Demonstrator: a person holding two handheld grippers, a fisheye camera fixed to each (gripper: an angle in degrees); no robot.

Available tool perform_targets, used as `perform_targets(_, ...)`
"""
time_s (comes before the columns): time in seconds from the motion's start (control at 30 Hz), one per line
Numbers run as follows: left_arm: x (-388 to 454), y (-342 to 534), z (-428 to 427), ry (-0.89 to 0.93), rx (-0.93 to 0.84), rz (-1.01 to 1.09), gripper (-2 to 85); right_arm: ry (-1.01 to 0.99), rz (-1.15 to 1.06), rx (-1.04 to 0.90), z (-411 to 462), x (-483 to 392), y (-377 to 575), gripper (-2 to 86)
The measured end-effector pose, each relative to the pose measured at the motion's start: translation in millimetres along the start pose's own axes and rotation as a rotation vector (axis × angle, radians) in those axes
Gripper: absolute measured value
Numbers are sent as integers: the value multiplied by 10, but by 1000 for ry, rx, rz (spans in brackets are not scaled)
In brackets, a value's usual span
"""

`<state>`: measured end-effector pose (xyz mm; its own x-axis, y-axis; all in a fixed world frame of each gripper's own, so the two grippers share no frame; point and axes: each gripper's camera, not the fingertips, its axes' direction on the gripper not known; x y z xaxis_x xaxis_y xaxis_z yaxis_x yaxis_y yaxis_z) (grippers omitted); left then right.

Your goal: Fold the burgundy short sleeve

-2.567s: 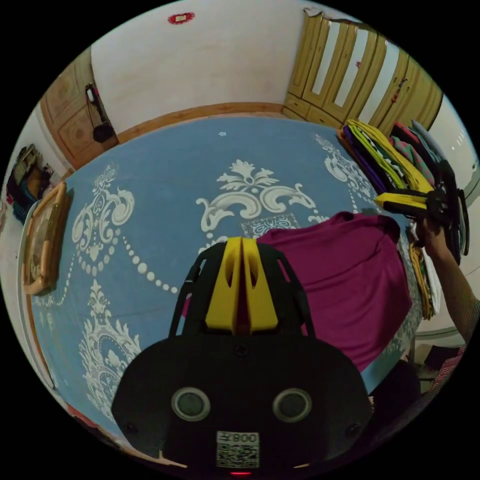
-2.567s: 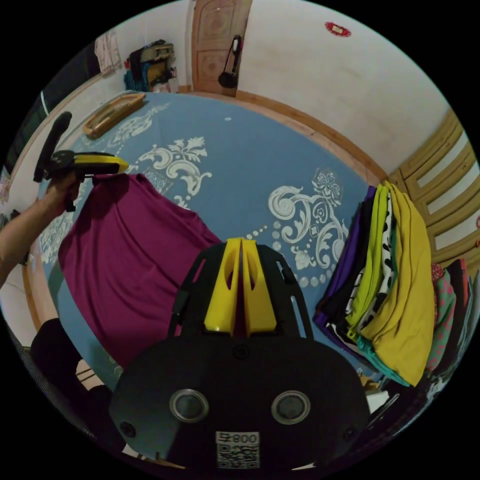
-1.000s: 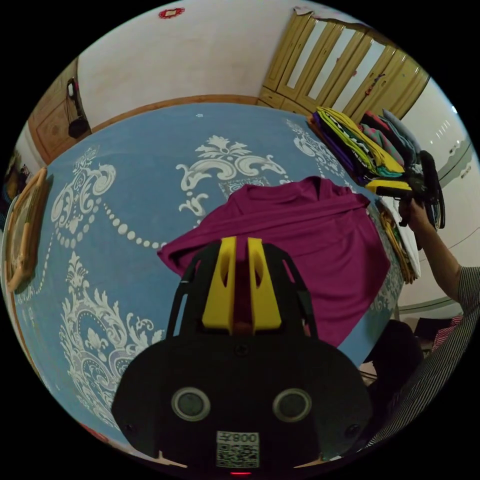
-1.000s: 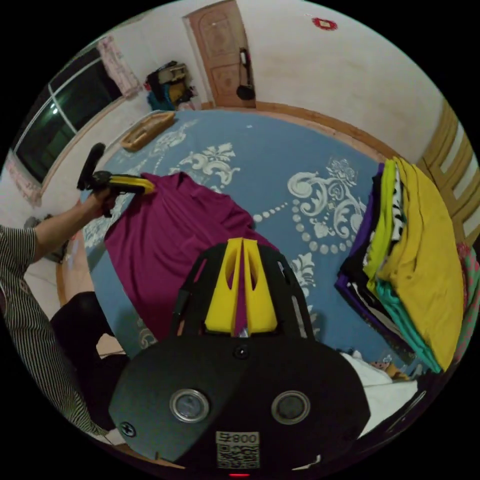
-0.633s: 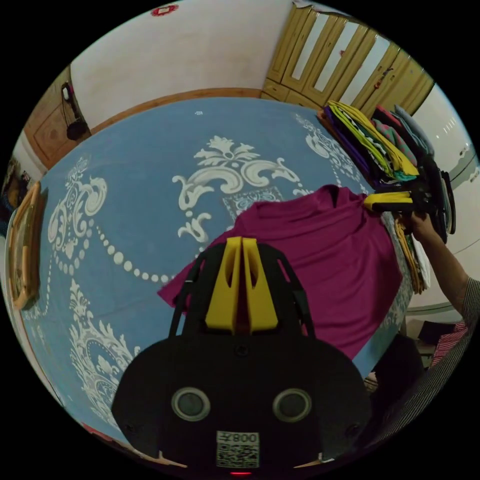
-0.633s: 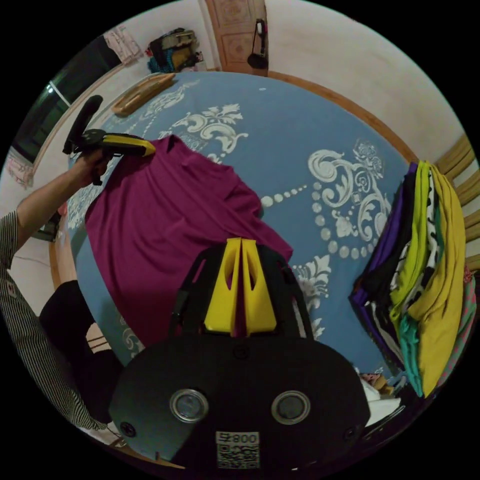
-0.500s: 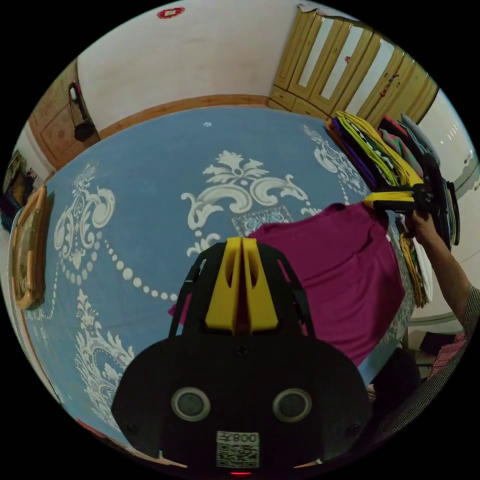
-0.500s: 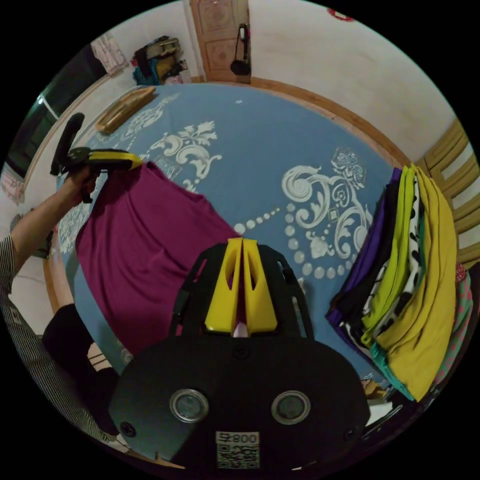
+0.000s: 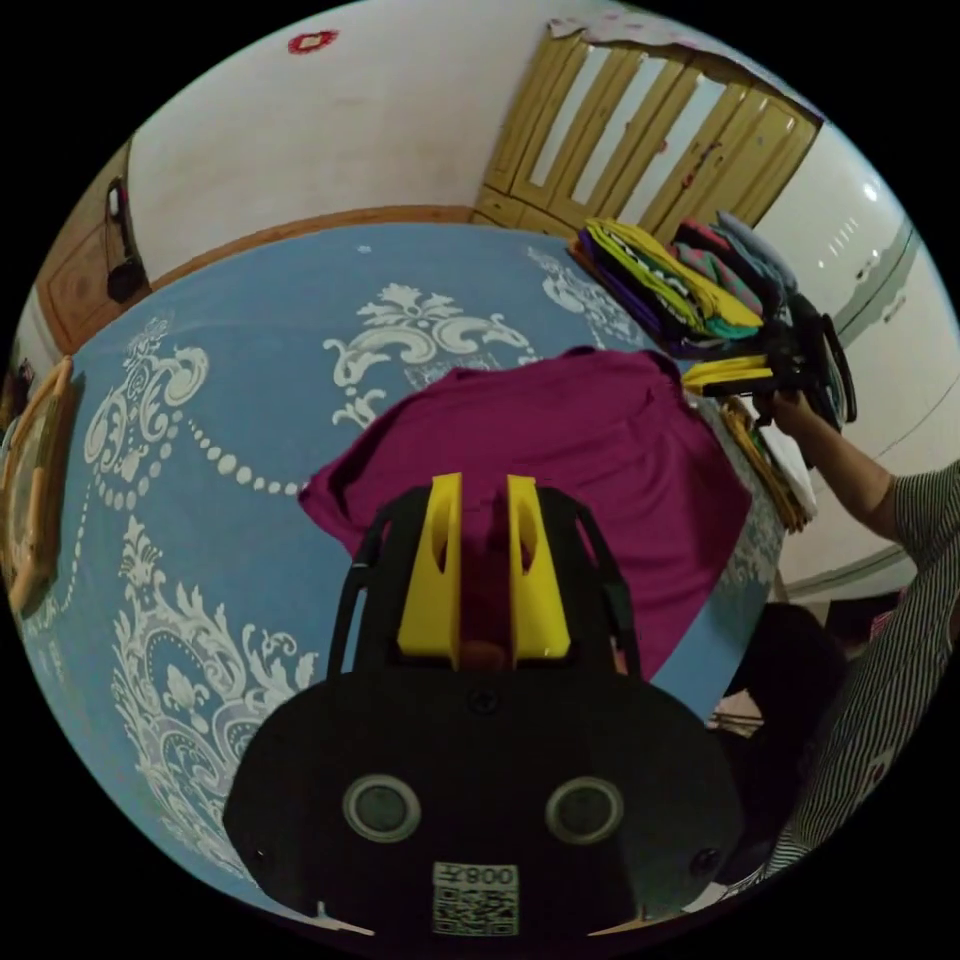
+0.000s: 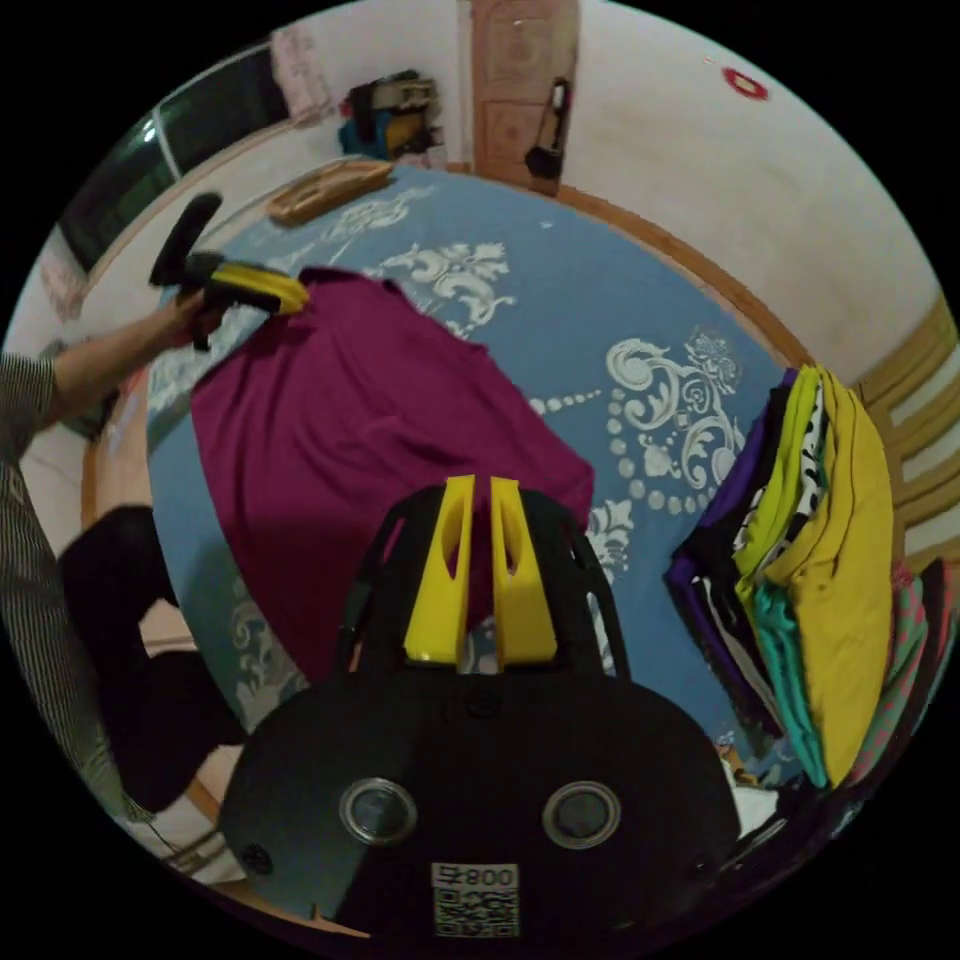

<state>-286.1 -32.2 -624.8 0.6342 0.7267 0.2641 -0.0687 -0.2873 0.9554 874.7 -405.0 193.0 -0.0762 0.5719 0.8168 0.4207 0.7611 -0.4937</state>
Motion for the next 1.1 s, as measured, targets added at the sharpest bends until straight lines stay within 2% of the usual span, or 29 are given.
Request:
perform_targets(0.1,77,-1,74,-33,-60,31,72,30,-87,-60,116,-206,23,45)
perform_targets(0.3,121,-121,126,-63,-86,21,42,40,-100,-112,263,-291,-60,27)
perform_targets(0.83,38,-235,-370,54,0,-42,8,22,-45,-60,-37,-320,-147,-2)
perform_targets(1.1,-83,-291,-468,113,-26,-62,10,-27,15,-35,-283,-172,-205,-1)
